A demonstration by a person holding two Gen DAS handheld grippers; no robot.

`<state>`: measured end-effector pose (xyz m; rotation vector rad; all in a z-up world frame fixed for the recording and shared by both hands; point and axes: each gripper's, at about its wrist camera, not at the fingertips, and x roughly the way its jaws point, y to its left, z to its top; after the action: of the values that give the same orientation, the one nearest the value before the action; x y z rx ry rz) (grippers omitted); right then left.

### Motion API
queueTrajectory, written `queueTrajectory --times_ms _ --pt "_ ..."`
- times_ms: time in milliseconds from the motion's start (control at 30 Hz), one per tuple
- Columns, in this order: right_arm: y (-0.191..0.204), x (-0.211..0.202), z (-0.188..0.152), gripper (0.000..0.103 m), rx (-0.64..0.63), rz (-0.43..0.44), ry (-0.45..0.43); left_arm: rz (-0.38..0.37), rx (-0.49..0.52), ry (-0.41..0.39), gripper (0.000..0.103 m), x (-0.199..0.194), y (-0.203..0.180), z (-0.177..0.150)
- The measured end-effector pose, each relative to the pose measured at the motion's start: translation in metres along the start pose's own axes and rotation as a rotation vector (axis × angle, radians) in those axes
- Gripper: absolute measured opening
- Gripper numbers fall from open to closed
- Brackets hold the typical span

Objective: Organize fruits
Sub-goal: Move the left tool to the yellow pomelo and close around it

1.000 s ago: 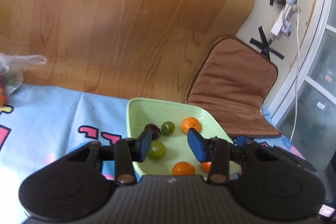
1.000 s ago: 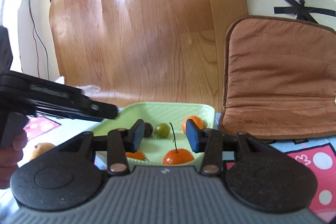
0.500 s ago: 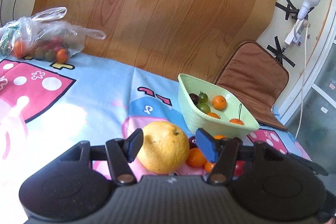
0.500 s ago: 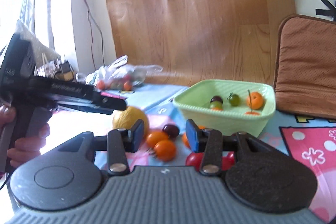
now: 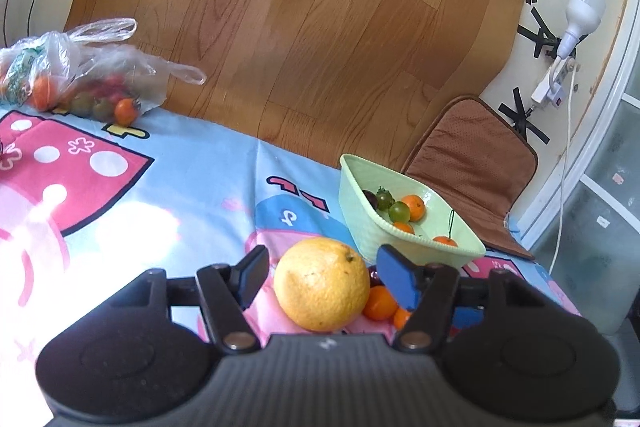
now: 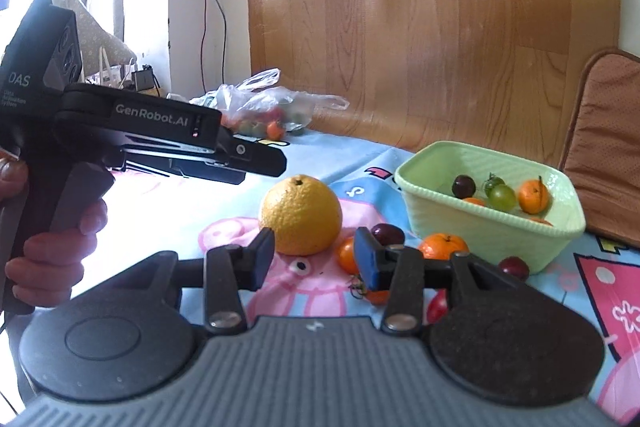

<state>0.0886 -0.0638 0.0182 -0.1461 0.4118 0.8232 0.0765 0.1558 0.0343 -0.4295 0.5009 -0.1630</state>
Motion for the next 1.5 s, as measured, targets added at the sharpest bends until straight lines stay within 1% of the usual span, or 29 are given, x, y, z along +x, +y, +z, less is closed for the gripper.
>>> queueTrajectory --times_ms 67,100,133,200,300,367,400,467,500,533,600,700,800,900,1033,1133,1233,1300,1400,1500 --pt "0.003 0.013 0.003 0.047 -0.022 0.002 0.032 -0.014 -0.001 0.006 0.064 0.003 0.003 0.0" --pt "0.005 0.02 0.004 0.049 -0.035 0.003 0.044 -0.021 -0.004 0.011 0.067 0.004 0.005 0.0" --pt "0.008 0.025 0.004 0.054 -0.051 0.004 0.055 -0.029 -0.012 0.019 0.073 0.006 0.008 0.0" --pt "0.011 0.034 0.004 0.056 -0.08 0.004 0.071 -0.049 -0.031 0.035 0.077 0.011 0.012 -0.001" --pt "0.014 0.044 0.007 0.056 -0.099 0.009 0.088 -0.051 -0.023 0.057 0.077 0.02 0.011 -0.003" --pt "0.015 0.048 0.009 0.06 -0.115 -0.006 0.086 -0.048 -0.014 0.064 0.077 0.025 0.01 -0.003" --pt "0.015 0.05 0.01 0.063 -0.117 -0.007 0.084 -0.047 -0.014 0.066 0.076 0.028 0.009 -0.003" --pt "0.016 0.058 0.013 0.067 -0.118 -0.006 0.096 -0.037 -0.013 0.074 0.071 0.035 0.009 -0.004" --pt "0.017 0.064 0.013 0.069 -0.122 -0.006 0.116 -0.023 -0.012 0.082 0.067 0.038 0.009 -0.005" --pt "0.017 0.071 0.014 0.069 -0.122 -0.006 0.152 -0.029 -0.013 0.082 0.067 0.041 0.01 -0.006" --pt "0.015 0.072 0.014 0.068 -0.099 -0.005 0.157 -0.021 -0.002 0.077 0.066 0.038 0.008 -0.006" --pt "0.021 0.057 0.011 0.068 -0.094 -0.007 0.131 -0.032 0.03 0.067 0.066 0.023 -0.003 -0.011" --pt "0.033 0.028 0.004 0.068 -0.124 -0.033 0.084 -0.076 0.025 0.057 0.066 0.003 -0.016 -0.019" --pt "0.035 0.0 -0.004 0.068 -0.106 -0.046 0.073 -0.108 0.053 0.062 0.066 -0.01 -0.036 -0.034" --pt "0.032 -0.038 -0.024 0.068 -0.068 -0.095 0.073 -0.138 0.137 0.081 0.066 -0.014 -0.072 -0.057" --pt "0.024 -0.058 -0.039 0.068 -0.009 -0.144 0.08 -0.171 0.187 0.117 0.066 -0.007 -0.094 -0.072" --pt "0.013 -0.071 -0.052 0.068 0.06 -0.178 0.104 -0.194 0.218 0.164 0.066 0.003 -0.111 -0.085" --pt "0.008 -0.079 -0.059 0.068 0.095 -0.198 0.11 -0.201 0.252 0.16 0.066 0.003 -0.122 -0.092" --pt "0.004 -0.085 -0.063 0.068 0.116 -0.208 0.102 -0.188 0.302 0.154 0.066 0.0 -0.133 -0.099" --pt "0.005 -0.086 -0.065 0.069 0.114 -0.208 0.095 -0.178 0.312 0.158 0.066 -0.004 -0.136 -0.101"
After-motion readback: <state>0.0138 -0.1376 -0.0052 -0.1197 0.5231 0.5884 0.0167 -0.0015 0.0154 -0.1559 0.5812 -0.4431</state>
